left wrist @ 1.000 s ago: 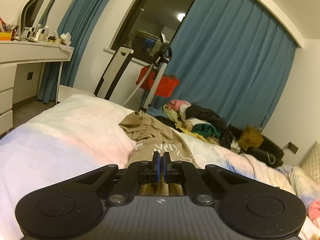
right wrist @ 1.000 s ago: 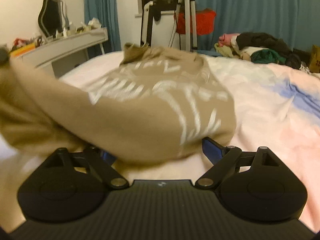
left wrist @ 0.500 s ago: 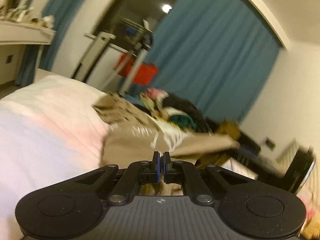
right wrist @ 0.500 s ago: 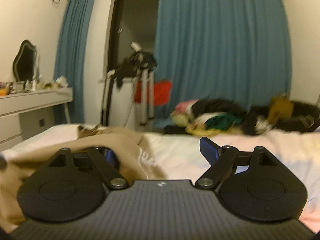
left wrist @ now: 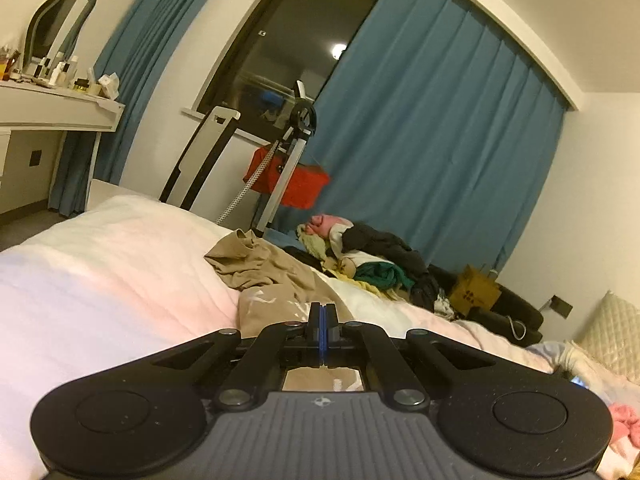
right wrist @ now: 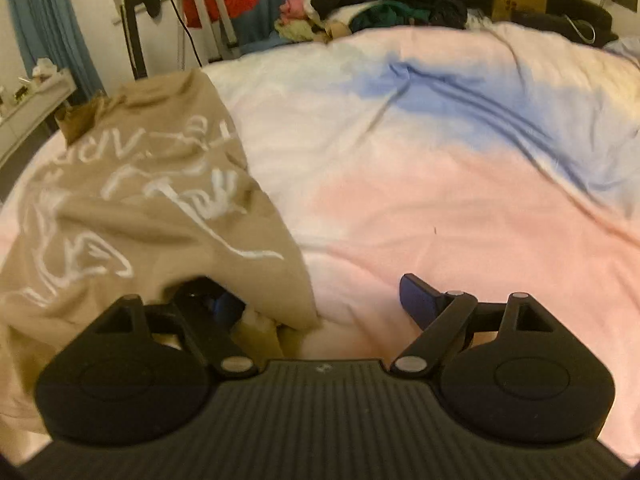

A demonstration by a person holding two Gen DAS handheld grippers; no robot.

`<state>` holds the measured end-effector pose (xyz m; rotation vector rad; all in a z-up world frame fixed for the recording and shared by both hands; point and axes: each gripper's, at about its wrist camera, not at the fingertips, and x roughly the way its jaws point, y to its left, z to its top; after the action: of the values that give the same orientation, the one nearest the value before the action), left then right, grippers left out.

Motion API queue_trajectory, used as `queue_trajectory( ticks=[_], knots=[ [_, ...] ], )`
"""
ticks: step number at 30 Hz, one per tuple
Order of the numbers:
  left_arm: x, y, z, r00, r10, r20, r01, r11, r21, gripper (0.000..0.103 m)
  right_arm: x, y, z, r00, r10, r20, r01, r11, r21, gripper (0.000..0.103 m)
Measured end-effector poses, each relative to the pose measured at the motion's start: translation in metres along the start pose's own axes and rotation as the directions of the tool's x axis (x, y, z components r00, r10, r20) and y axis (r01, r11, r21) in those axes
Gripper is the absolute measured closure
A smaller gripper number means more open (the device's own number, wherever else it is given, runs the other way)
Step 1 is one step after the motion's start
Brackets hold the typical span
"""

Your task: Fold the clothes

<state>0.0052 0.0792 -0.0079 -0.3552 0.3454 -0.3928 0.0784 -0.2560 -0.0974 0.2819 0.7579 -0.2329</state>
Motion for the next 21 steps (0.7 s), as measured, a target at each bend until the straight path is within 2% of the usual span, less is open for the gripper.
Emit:
queue_trajectory(
  ticks=[4,8,10,11,12,14,16,17,19,20,21],
  knots=[
    [0.006,-0.011,-0.014,0.991,-0.039,-0.132,0.05,0.996,0.08,0.102,-0.041,0.004,0.003,0.992,0.059,0.109,-0.059,0.998,0.005,0.019],
    [0.018,-0.044,-0.049,0.951,-0.078,-0.299,0.154,0.958,0.242,0.089,-0.07,-0.009,-0.001,0.982,0.059,0.178,-0.061,0.998,0.003,0.019],
    [0.026,-0.061,-0.073,0.931,-0.044,-0.363,0.18,0.919,0.351,0.076,-0.075,-0.022,-0.01,0.988,0.043,0.146,-0.048,0.998,0.03,0.019],
    [0.031,-0.069,-0.085,0.921,-0.022,-0.388,0.191,0.895,0.402,0.062,-0.071,-0.025,-0.015,0.992,0.054,0.113,-0.06,0.997,0.052,0.018],
    [0.037,-0.072,-0.096,0.918,0.005,-0.398,0.191,0.871,0.452,0.055,-0.067,-0.028,-0.02,0.995,0.067,0.079,-0.073,0.995,0.074,0.017],
    [0.047,-0.079,-0.118,0.917,0.074,-0.391,0.173,0.811,0.559,0.052,-0.058,-0.023,-0.026,0.993,0.112,0.028,-0.114,0.991,0.071,0.018],
    [0.056,-0.081,-0.135,0.93,0.153,-0.334,0.115,0.742,0.66,0.047,-0.051,-0.013,-0.029,0.99,0.144,0.003,-0.144,0.989,0.031,0.019],
    [0.058,-0.079,-0.138,0.941,0.166,-0.295,0.088,0.723,0.685,0.046,-0.048,-0.005,-0.03,0.988,0.152,0.005,-0.152,0.988,-0.011,0.019],
    [0.061,-0.076,-0.138,0.956,0.196,-0.218,0.021,0.695,0.718,0.059,-0.045,0.012,-0.033,0.984,0.175,0.011,-0.174,0.98,-0.098,0.019],
    [0.064,-0.074,-0.134,0.956,0.222,-0.194,-0.017,0.698,0.716,0.082,-0.044,0.02,-0.035,0.981,0.191,0.014,-0.187,0.972,-0.142,0.019],
    [0.066,-0.072,-0.129,0.954,0.243,-0.175,-0.051,0.708,0.705,0.097,-0.043,0.028,-0.037,0.976,0.217,0.014,-0.212,0.961,-0.176,0.021]
  ],
)
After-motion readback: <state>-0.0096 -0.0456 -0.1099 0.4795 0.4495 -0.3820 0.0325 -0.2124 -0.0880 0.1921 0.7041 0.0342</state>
